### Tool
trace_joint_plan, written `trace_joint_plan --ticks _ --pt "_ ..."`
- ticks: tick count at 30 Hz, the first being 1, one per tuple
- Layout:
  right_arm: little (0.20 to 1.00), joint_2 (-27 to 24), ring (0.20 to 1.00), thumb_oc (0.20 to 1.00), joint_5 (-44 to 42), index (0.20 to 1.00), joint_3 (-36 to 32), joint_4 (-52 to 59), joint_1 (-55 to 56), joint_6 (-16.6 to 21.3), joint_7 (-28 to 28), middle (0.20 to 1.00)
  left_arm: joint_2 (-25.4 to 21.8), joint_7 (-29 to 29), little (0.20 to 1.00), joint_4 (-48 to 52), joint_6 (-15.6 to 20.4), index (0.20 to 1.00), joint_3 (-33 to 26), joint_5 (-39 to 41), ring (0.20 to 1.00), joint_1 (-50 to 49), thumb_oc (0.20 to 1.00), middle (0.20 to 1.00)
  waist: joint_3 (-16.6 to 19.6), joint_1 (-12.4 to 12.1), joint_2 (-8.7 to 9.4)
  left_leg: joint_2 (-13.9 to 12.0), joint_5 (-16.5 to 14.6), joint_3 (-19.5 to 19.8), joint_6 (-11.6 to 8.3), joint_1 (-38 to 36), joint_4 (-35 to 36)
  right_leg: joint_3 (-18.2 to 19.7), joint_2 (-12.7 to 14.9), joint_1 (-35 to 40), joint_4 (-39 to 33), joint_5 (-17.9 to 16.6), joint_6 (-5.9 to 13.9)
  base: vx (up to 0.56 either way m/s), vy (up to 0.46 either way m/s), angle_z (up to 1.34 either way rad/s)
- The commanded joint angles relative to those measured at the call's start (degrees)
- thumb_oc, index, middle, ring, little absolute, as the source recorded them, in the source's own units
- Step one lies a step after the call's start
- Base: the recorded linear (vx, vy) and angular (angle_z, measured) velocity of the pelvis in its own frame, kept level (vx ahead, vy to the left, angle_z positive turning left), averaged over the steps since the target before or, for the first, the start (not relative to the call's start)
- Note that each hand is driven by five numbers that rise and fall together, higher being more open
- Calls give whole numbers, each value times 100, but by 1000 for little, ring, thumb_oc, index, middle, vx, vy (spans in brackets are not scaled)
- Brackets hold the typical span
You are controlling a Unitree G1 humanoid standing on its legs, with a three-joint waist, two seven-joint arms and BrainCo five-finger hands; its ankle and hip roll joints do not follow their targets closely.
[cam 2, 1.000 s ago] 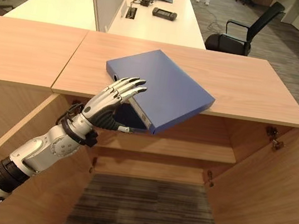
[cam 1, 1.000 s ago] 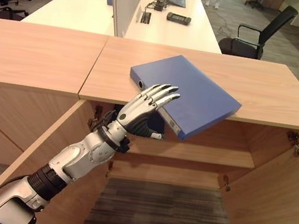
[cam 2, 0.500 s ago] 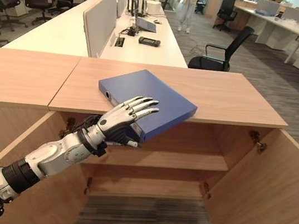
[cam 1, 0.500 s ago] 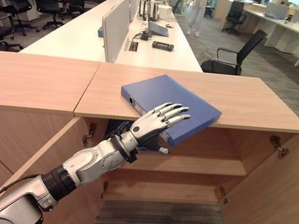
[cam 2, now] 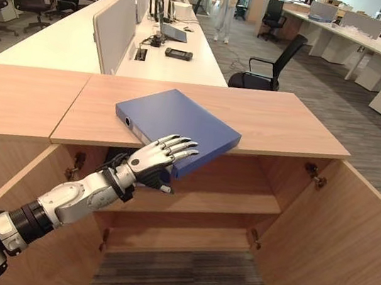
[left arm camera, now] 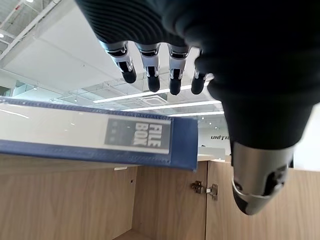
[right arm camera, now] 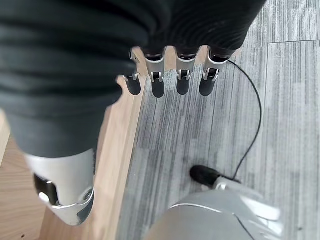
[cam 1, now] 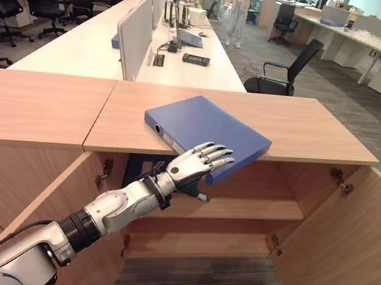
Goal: Put the empty folder in the office cabinet
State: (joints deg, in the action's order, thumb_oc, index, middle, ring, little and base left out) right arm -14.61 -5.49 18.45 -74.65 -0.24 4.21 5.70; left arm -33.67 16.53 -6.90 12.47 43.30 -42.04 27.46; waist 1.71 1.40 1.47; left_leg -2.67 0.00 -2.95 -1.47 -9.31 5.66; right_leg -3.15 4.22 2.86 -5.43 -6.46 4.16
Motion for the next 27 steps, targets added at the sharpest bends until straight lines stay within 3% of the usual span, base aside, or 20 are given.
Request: trace_joint_plan --ticks 1,27 --pt "1000 -114 1000 1000 93 1000 100 -195 -319 1 87 1000 5 259 1000 -332 -99 1000 -94 -182 1000 1177 1000 1000 -175 75 215 246 -497 217 179 -209 -66 -178 -225 553 43 649 185 0 0 0" --pt "1000 -234 1000 1000 166 1000 63 -162 -159 18 74 1000 204 488 1000 -1699 -521 1000 -10 -506 1000 1270 1000 1000 -120 203 280 217 -575 56 166 -319 -66 -66 -273 560 43 649 198 3 -1 -2"
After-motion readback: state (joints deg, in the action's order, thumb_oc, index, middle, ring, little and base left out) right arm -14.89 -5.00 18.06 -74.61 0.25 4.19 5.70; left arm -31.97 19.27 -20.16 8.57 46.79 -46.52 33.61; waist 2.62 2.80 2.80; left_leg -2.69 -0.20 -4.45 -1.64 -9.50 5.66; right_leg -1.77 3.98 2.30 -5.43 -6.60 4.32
